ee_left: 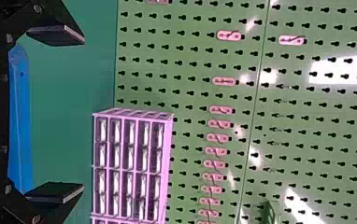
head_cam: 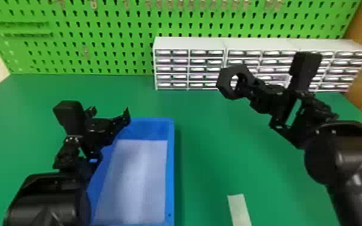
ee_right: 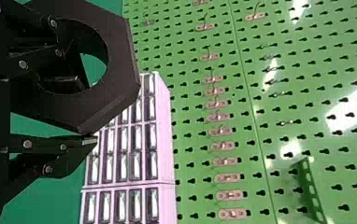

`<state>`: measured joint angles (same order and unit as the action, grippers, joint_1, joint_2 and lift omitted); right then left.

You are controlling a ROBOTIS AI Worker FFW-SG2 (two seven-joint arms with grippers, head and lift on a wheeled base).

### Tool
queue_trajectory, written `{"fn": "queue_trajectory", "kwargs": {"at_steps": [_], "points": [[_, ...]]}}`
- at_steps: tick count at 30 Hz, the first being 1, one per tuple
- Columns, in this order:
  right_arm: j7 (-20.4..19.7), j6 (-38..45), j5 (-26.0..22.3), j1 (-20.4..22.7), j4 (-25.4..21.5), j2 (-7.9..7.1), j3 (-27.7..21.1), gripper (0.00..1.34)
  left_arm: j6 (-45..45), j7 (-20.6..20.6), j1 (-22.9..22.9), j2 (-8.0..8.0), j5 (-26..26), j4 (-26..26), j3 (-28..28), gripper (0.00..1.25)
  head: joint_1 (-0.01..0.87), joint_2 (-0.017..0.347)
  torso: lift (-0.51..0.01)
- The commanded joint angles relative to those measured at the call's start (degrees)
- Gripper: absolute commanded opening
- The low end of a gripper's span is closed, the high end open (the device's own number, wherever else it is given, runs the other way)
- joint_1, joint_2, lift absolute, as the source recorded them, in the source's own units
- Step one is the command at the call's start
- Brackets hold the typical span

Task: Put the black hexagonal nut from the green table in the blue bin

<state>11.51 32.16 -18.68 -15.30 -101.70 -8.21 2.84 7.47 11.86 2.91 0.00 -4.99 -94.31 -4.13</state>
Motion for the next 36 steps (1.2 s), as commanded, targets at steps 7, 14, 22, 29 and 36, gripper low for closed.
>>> {"fn": "queue_trajectory", "kwargs": {"at_steps": [7,14,22,29,36], "points": [[0.0,-6.2,1.1,2.9,-1.4,-0.40,1.4,0.37,0.0,0.0,-0.1,-0.15,0.0,0.0,-0.2,1.08,0.686,0.051,-0.097],[0.0,-6.2,2.4,1.9,-1.0,-0.58,3.5,0.37,0.0,-0.1,-0.1,-0.15,0.1,0.0,0.0,1.08,0.686,0.051,-0.097],[1.6,-6.2,2.4,-0.6,1.0,-0.75,6.5,0.37,0.0,-0.2,0.0,-0.15,0.2,0.0,0.0,1.08,0.686,0.051,-0.097],[3.8,-5.9,0.5,-3.4,4.6,0.22,9.5,0.37,0.0,-0.2,0.0,-0.15,0.2,0.0,-0.1,1.08,0.686,0.051,-0.097],[6.9,-4.1,0.5,-5.4,5.9,1.71,11.6,0.37,0.0,-0.2,0.0,-0.15,0.2,0.0,-0.1,1.08,0.686,0.051,-0.097]]}}
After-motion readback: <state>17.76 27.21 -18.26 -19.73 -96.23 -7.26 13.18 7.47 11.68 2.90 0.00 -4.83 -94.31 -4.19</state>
